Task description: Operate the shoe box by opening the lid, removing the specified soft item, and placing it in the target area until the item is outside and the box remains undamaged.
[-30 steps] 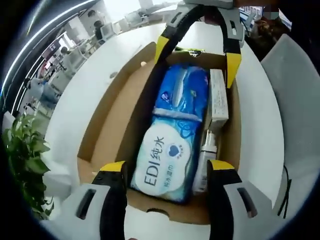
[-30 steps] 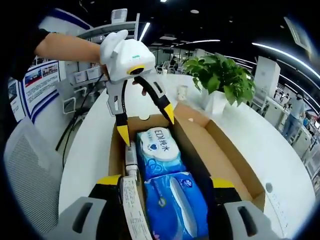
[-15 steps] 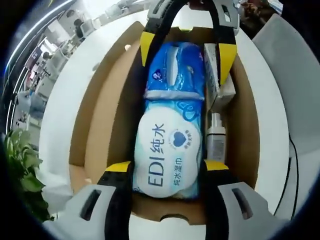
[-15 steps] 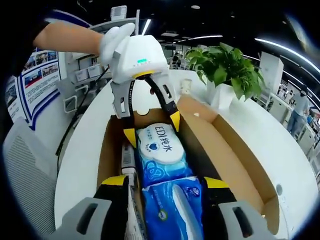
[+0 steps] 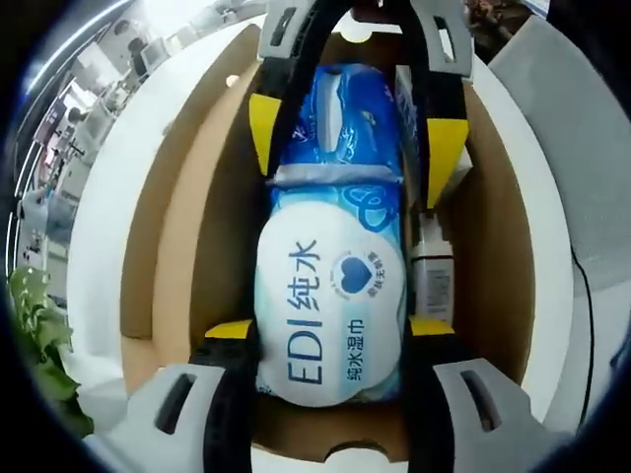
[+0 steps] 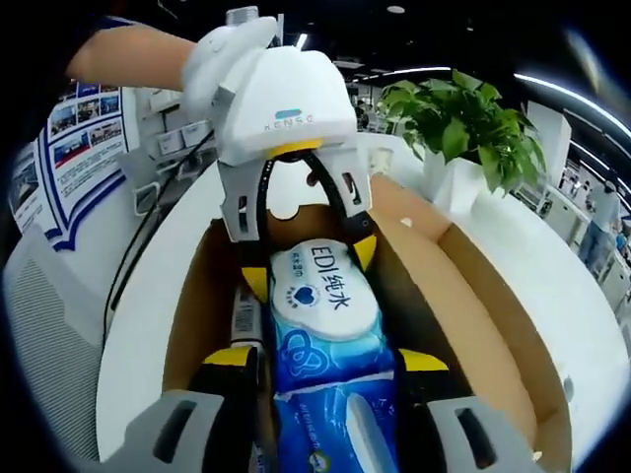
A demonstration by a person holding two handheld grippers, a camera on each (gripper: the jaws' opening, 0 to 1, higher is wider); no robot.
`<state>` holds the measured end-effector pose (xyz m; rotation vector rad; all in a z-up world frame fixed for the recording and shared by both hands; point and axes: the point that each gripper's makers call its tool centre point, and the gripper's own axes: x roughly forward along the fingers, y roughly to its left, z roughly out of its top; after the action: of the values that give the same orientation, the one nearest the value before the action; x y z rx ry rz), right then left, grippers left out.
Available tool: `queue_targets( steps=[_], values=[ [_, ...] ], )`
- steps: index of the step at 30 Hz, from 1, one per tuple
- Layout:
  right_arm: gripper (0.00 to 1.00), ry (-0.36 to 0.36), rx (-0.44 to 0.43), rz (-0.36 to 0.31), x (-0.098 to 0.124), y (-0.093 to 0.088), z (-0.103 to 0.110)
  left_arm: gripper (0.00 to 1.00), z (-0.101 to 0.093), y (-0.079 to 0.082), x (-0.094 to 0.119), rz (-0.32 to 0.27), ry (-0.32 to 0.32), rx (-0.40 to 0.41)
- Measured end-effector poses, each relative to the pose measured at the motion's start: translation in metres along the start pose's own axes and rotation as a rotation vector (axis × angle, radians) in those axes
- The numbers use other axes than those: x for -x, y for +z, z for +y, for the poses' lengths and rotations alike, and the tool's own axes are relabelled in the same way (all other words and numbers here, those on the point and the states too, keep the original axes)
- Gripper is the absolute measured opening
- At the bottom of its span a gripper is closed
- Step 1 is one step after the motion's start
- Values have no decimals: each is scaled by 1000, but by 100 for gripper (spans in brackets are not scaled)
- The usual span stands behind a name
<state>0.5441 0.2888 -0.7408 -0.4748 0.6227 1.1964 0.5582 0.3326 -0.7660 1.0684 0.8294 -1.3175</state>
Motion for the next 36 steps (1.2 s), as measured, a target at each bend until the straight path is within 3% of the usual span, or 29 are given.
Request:
queue_targets(
  steps=[17, 36],
  values=[
    [53, 35, 33, 54, -27, 0, -6, 61, 3, -4, -9, -16, -18, 14],
    [55, 78, 109, 107, -48, -6, -5, 63, 5, -2, -16, -39, 21, 22]
  ],
)
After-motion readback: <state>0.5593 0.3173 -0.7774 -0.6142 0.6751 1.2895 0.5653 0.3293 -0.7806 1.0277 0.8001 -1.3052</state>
